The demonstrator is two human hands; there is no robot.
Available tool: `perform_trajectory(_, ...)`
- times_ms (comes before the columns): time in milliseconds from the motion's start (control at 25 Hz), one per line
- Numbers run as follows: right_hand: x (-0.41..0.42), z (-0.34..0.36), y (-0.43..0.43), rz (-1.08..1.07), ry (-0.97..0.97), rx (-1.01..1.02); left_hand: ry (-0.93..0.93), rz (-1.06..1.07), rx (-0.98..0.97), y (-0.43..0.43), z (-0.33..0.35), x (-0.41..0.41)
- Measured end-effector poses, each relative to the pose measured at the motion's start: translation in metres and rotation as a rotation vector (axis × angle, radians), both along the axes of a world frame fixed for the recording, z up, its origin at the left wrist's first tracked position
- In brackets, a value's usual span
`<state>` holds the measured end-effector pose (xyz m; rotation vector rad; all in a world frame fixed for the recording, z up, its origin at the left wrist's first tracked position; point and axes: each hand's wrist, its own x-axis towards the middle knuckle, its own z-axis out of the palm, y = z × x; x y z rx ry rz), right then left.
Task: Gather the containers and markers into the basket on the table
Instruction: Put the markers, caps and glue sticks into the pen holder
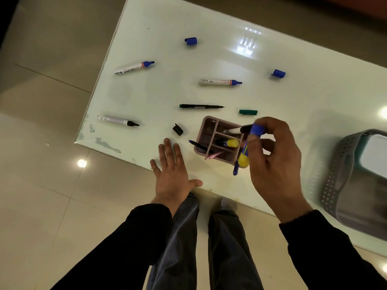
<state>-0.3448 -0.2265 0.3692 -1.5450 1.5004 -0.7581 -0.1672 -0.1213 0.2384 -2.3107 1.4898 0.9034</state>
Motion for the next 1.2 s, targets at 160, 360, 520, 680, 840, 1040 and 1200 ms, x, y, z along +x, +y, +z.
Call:
perform_trajectory(160,0.004,0.001,-0.013,0.345,0.459,0.058,0.008,0.004,-0.008,0.002,-0.001,0.001)
perform_trajectory(360,0.035,-0.009,-0.028,0.651,0.748,-0.004,0.009,-0.001,-0.04,0.004,-0.001,0.004)
perform_trajectory(520,0.051,-0.016,-0.031,0.678,0.772,0.038,0.019,-0.03,-0.059,0.006,0.0,0.009)
perform_trajectory(680,0.056,-0.019,-0.027,0.608,0.809,-0.014,0.043,-0.059,-0.099,0.016,0.004,0.022)
perform_trajectory(840,0.058,-0.018,-0.024,0.58,0.814,0.039,0.104,-0.071,-0.131,0.024,0.007,0.033)
perform_trajectory(1040,0.06,-0.005,-0.021,0.518,0.832,0.039,0.226,0.027,-0.246,0.027,0.013,0.049)
perform_trajectory(1200,0.085,0.016,-0.029,0.418,0.737,-0.063,0.193,0.152,-0.406,0.022,0.02,0.078)
